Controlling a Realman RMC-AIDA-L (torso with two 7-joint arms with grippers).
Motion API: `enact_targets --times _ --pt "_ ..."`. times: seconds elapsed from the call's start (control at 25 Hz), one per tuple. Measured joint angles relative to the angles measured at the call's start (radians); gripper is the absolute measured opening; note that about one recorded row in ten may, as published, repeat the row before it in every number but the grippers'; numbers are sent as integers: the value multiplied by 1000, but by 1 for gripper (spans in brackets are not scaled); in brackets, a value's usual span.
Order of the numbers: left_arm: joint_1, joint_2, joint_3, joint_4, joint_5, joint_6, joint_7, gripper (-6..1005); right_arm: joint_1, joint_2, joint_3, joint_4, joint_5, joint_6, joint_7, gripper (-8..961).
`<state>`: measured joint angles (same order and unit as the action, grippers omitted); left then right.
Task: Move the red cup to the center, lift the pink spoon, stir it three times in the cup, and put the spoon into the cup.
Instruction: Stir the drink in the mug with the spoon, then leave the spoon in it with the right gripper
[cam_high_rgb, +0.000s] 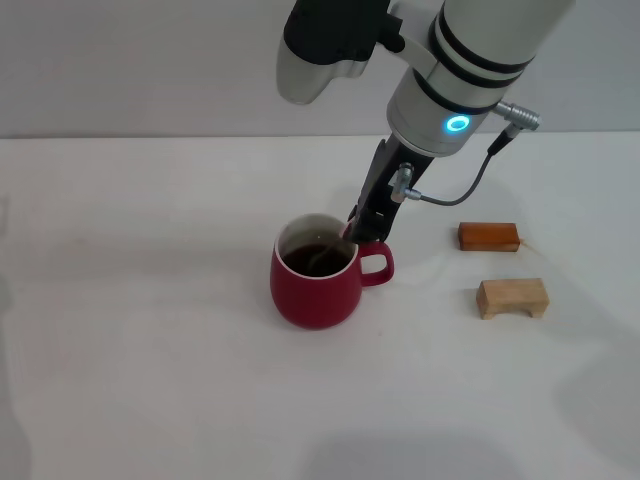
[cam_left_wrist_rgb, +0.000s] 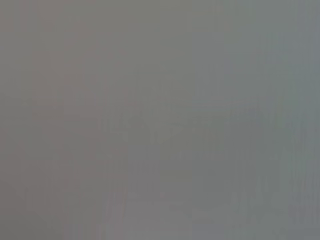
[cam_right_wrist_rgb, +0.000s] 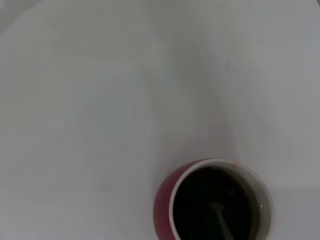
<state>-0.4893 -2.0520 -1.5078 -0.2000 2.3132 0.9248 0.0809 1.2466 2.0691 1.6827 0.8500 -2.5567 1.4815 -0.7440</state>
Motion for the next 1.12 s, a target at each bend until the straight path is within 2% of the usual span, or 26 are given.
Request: enact_targets --times 0.4,0.64,0.92,1.12 --pt "0 0 -2 5 0 3 -24 829 14 6 -47 -15 65 -2 -3 148" --pt "0 1 -2 3 0 5 -24 829 21 8 -65 -44 71 -75 -4 148" --pt "0 0 -2 4 0 5 -25 829 49 4 -68 -110 17 -144 -1 148" --pt "0 -1 -2 3 0 5 -25 829 67 2 -65 -135 -15 -132 3 149"
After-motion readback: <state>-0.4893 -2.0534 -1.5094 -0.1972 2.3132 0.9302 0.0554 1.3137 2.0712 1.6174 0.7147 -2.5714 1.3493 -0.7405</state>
